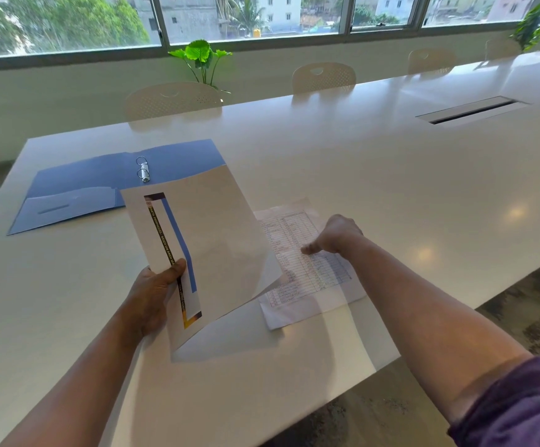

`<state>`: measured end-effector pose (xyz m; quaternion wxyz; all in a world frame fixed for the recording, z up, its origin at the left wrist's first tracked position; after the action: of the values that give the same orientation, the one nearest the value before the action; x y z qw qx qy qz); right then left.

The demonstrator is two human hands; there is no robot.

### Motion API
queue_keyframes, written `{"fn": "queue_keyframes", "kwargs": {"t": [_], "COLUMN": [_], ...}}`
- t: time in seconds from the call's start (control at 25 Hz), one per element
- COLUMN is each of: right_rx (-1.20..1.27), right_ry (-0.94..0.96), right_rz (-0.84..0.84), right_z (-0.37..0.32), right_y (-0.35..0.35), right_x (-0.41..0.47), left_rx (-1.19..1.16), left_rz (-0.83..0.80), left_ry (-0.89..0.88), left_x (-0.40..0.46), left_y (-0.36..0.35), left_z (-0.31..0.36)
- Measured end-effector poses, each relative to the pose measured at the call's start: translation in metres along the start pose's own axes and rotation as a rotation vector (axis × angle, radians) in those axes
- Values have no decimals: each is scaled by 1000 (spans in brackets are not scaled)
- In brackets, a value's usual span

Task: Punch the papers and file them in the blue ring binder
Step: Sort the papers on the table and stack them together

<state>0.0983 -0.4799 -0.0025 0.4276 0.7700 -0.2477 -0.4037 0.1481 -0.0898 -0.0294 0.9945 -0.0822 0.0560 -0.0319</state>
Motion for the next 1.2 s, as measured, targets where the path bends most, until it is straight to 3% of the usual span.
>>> {"fn": "queue_keyframes", "kwargs": {"t": [0.32,0.52,0.76,1.04,1.2], "right_rx": [25,353,540,769,860], "right_ry": [-12,65,104,176,192], "right_rz": [-6,-72,-76,-141,-286], "right_z": [2,-1,9,0,-11], "right_y": [2,7,9,27,35], "right_x": [-12,-15,-8,-17,-24], "left_rx": [19,31,119,320,349], "left_rz": [26,0,-16,28,28], "left_ry": [-7,2,-16,-169,-168], "left_x": [-1,-2,0,16,15], "left_y": [2,2,12,80,99], "left_z": [1,1,12,50,56]}}
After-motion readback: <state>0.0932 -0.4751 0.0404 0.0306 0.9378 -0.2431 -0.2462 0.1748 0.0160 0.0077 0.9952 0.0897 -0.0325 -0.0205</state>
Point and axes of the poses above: each hand's wrist, its own x-axis towards the middle knuckle, its own y-axis out of the back of the hand, z = x × y, the point moved 8 cm from there along x, towards the middle knuckle, and after that the axes turned 13 degrees about -y, right-handed, at the moved point
